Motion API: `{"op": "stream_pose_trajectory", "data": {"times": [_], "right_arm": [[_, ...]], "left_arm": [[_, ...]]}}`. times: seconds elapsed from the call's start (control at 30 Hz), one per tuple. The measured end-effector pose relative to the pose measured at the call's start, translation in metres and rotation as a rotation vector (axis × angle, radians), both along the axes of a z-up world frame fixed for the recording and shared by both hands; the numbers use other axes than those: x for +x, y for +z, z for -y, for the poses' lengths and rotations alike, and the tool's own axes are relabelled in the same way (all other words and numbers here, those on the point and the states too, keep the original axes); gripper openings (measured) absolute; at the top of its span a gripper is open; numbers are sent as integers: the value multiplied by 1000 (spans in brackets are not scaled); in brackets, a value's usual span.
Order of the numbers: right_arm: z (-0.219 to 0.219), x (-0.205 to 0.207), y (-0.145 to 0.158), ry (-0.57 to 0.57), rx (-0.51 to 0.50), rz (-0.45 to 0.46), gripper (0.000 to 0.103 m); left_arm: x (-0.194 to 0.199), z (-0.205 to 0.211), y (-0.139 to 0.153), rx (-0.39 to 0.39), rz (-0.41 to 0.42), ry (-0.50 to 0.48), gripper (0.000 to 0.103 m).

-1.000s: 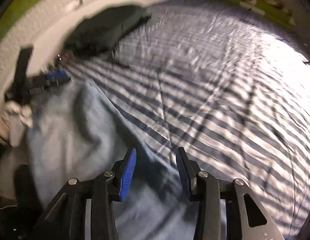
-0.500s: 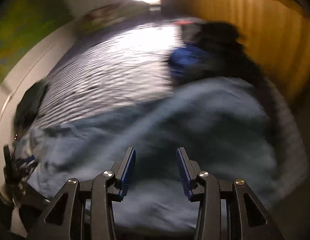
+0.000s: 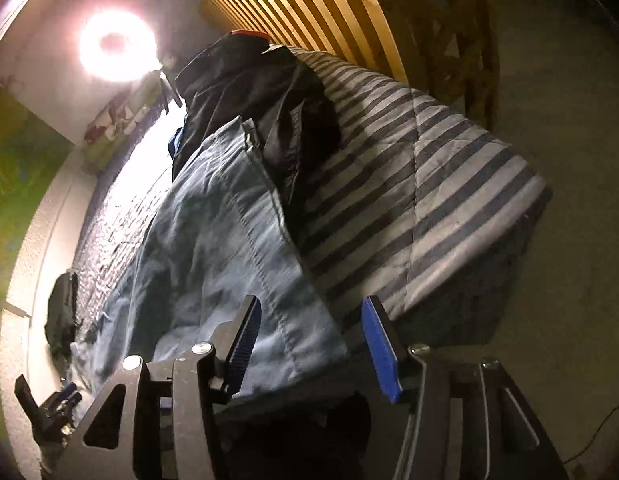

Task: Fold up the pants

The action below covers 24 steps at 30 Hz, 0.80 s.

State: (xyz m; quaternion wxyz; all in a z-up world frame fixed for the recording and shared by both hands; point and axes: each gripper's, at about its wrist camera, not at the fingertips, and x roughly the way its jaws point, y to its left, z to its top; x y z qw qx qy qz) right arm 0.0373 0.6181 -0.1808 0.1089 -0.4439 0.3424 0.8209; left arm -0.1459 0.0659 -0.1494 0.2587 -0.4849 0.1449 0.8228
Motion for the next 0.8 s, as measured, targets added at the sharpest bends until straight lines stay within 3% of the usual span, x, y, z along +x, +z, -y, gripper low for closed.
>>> {"op": "stream_pose_trajectory", "data": {"times": [0.1,0.37,0.5,0.6,0.8], "right_arm": [[-7,-10,-7,29,-12,-12,50],[1,-12,-27,123,-174,-51,49],[3,-4,-13,148,-277,-128,42],[0,-5,4,156,-329,-184,42],[1,-18,16,182,-312,-182,42]], "left_arm": [[2,-27,6,0,5,-30,55],[7,-51,9,-3,38,-52,55],[10,-59,9,-13,46,-68,55],[11,-66,11,-9,48,-84,55],[22,-81,14,-10,45,-129,55]]}}
